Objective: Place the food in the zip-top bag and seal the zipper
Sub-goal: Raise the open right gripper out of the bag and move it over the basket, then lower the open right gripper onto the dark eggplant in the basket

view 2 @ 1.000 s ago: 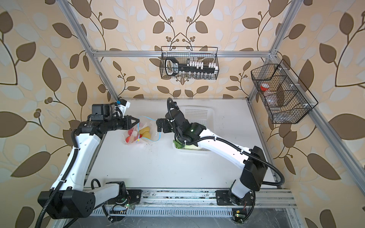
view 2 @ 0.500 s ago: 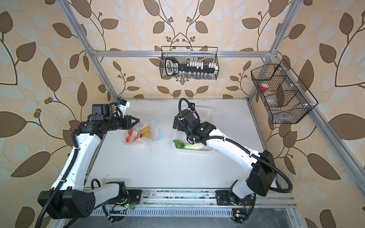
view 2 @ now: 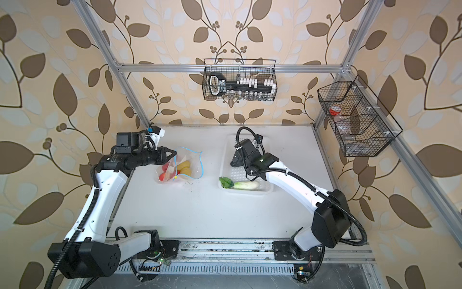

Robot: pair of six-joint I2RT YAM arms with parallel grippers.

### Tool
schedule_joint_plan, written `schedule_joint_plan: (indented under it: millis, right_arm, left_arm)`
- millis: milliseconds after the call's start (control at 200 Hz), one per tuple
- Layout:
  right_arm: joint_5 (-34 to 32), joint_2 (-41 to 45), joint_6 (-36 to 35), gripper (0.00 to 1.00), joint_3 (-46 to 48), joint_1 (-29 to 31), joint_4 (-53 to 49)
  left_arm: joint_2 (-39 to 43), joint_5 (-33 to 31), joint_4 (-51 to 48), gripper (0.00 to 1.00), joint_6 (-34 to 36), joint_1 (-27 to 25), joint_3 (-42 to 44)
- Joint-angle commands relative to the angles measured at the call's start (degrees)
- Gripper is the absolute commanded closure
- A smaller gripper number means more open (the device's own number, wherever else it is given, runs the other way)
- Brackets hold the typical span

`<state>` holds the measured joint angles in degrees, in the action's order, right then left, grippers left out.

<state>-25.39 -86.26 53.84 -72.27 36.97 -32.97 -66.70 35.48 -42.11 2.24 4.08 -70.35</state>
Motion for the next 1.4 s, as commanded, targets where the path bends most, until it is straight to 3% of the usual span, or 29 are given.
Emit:
schedule_joint_plan:
  millis: [0, 485, 830, 1395]
  right_arm:
    - [-2.95, 0.85, 3.61, 0.00, 0.90, -0.69, -3.68]
    - [6.58, -1.98, 5.40, 0.00, 4.74, -4.55, 3.54]
    - [6.98, -6.44, 8.98, 0.02, 5.14, -5.72, 6.85]
    - [9.38, -14.91, 14.28, 0.19, 2.90, -9.85, 10.75]
  left_arm:
    - [1.31, 0.25, 1.78, 1.00, 0.96, -0.39, 0.47]
    - [3.01, 0.81, 4.39, 1.00, -0.17, -0.39, 5.55]
    - [4.47, 2.06, 5.97, 1.00, -1.38, -0.28, 9.08]
    - [4.38, 2.22, 6.07, 1.00, -0.83, 0.16, 10.33]
